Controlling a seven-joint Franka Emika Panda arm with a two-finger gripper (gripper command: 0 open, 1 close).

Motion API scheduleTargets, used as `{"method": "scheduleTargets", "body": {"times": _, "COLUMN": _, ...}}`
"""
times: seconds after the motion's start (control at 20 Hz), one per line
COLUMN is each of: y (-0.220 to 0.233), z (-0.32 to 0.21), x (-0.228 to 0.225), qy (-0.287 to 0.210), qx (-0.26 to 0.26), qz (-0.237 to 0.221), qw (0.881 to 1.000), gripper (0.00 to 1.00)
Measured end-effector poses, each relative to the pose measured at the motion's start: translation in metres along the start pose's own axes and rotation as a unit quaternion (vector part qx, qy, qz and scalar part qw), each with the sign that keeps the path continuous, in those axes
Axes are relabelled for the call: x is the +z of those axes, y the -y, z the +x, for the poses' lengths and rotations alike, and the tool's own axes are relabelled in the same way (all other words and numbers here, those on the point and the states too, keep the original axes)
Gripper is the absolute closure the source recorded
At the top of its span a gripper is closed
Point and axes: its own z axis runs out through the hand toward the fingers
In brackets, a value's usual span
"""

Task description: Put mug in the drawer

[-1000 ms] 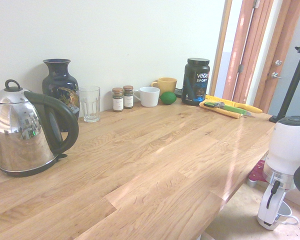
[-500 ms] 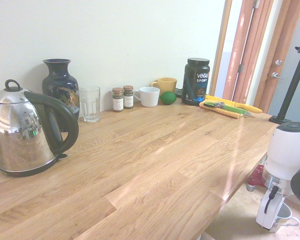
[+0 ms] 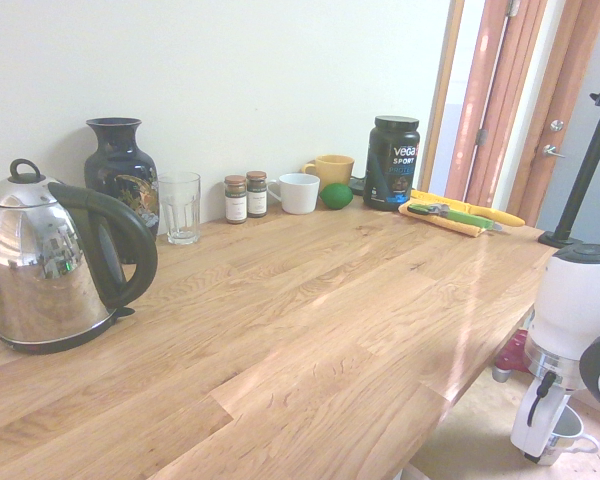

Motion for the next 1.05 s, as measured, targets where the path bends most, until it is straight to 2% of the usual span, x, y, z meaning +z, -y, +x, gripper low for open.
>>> {"method": "scheduleTargets", "body": {"times": 0.5, "y": 0.003, "z": -0.001, "x": -0.008, "qy": -0.003, "qx": 0.003, "qz": 0.007, "qw": 1.000, "gripper": 0.00}}
{"method": "scheduleTargets", "body": {"times": 1.05, "y": -0.001, "z": -0.021, "x": -0.056, "qy": 0.008, "qx": 0.013, "qz": 0.041, "qw": 0.999, "gripper": 0.00}}
